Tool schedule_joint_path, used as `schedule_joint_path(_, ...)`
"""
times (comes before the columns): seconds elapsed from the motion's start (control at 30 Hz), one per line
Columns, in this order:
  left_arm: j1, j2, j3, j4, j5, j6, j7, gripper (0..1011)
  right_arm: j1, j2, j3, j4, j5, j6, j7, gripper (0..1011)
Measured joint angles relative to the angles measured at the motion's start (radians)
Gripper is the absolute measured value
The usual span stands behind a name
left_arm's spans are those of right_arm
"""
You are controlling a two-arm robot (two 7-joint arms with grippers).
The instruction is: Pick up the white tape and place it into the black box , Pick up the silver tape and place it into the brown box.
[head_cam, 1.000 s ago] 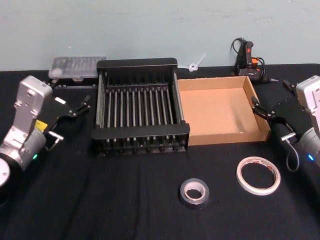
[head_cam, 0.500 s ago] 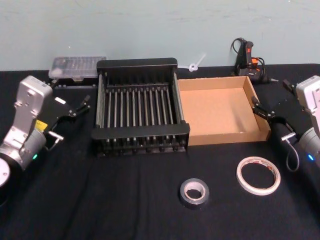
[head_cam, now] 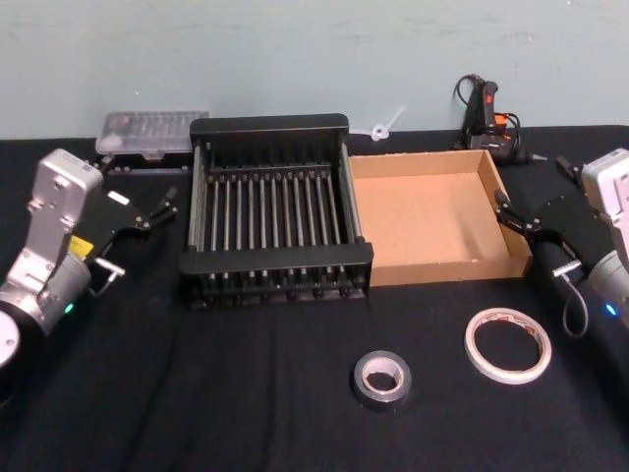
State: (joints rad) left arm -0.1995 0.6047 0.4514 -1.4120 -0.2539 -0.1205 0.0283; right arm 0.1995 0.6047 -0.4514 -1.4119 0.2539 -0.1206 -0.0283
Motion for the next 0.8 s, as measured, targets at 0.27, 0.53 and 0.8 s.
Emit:
schedule_joint_path(0.27,0.0,0.0,0.0,0.0,0.0,0.0,0.0,1002,0.0,-0.002,0.004,0.0,0.0,0.0,0.001,1002)
schedule_joint_path(0.53,0.0,0.0,0.0,0.0,0.0,0.0,0.0,1002,-0.013,-0.005,0.032,-0.015,-0.007,0.009,0.017,1002)
schedule_joint_path(0.8,0.0,0.0,0.0,0.0,0.0,0.0,0.0,1001,-0.041,0.01,0.066,-0.074,0.012,0.057,0.048,1002)
